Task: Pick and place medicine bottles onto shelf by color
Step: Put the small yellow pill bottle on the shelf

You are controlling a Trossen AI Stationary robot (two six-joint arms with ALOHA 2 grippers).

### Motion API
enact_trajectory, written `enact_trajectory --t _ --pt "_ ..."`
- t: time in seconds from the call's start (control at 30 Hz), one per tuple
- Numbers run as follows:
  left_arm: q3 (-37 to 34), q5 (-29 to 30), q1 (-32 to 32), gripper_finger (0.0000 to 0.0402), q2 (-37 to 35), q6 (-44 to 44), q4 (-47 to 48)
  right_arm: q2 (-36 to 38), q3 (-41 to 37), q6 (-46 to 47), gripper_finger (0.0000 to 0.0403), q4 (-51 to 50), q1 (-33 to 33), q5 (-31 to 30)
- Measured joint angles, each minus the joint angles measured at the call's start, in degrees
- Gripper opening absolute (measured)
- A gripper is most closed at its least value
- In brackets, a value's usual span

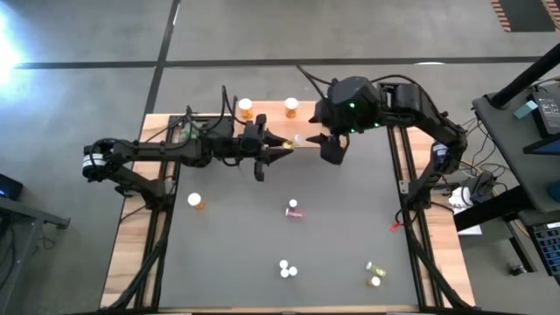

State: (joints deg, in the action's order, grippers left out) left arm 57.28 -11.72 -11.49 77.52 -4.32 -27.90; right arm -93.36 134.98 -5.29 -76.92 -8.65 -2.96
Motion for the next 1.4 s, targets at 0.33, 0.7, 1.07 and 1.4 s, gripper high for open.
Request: enact_trajectory --t 0.33,0.7,1.07,1.4 --pt "0.00 -0.16 0.05 0.0084 0.00 -0.02 -0.49 -1.75 0.00 -6.12 0.0237 1.44 2.50 0.02" --pt "0.00 0.00 0.05 0.0084 0.02 0.00 -0.11 -2.94 0.00 -6.21 0.0226 5.06 3.85 -0.09" --pt "0.00 0.02 0.05 0.0084 0.02 0.02 -0.11 -3.18 0.00 -2.16 0.0159 3.35 3.91 0.00" --pt "0.00 0.02 0.03 0.0084 0.02 0.01 -0.11 -3.18 0.00 -0.61 0.0094 3.47 3.92 0.07"
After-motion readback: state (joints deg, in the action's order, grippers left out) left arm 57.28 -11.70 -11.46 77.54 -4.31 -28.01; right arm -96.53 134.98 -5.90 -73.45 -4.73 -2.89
